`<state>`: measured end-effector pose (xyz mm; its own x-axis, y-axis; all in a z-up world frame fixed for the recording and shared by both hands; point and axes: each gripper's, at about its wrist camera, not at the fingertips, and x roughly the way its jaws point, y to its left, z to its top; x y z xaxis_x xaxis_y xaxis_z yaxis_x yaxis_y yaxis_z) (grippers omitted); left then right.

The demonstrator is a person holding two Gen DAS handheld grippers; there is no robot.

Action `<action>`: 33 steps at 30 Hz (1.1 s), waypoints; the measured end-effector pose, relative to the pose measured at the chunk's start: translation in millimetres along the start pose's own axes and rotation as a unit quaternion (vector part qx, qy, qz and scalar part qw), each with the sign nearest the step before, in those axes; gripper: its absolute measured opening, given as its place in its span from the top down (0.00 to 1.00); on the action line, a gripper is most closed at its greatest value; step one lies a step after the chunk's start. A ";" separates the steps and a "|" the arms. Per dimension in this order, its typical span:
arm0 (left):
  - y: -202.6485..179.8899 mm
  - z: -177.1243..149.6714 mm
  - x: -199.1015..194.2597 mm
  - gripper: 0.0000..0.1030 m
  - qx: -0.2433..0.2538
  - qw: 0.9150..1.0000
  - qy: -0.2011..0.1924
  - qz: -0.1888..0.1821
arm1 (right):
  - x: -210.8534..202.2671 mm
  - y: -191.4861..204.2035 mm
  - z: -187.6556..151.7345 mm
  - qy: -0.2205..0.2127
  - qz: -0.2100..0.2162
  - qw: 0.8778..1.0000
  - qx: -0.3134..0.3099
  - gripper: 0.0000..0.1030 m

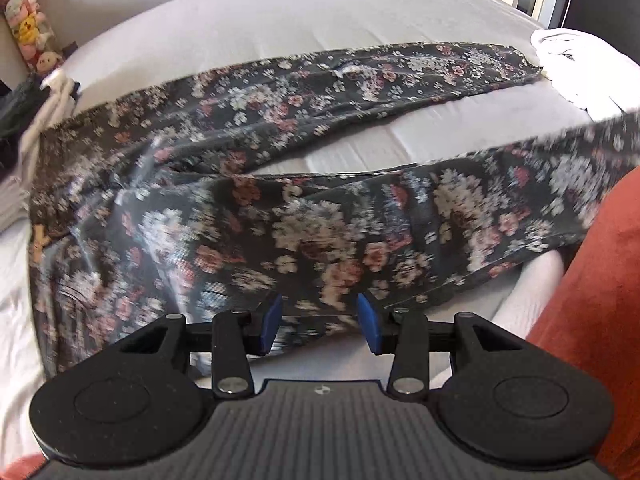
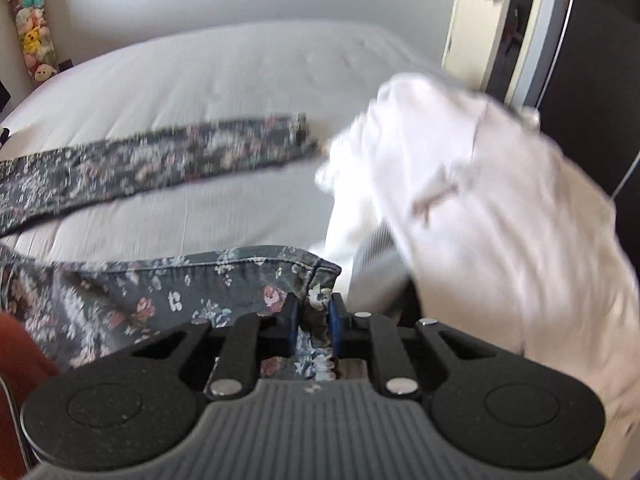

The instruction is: Fold clothes

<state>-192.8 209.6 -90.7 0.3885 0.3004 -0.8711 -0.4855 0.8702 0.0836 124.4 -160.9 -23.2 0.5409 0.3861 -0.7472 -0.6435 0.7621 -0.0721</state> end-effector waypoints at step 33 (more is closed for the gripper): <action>182.5 -45.8 -9.8 0.50 0.229 0.967 0.093 0.064 | 61.4 59.7 39.8 0.039 0.000 0.987 -0.156 0.62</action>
<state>-321.1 347.7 -89.0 0.1799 0.3783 -0.9080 -0.1064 0.9251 0.3644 140.7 -71.1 -47.1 0.5047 0.3355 -0.7954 -0.7859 0.5598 -0.2625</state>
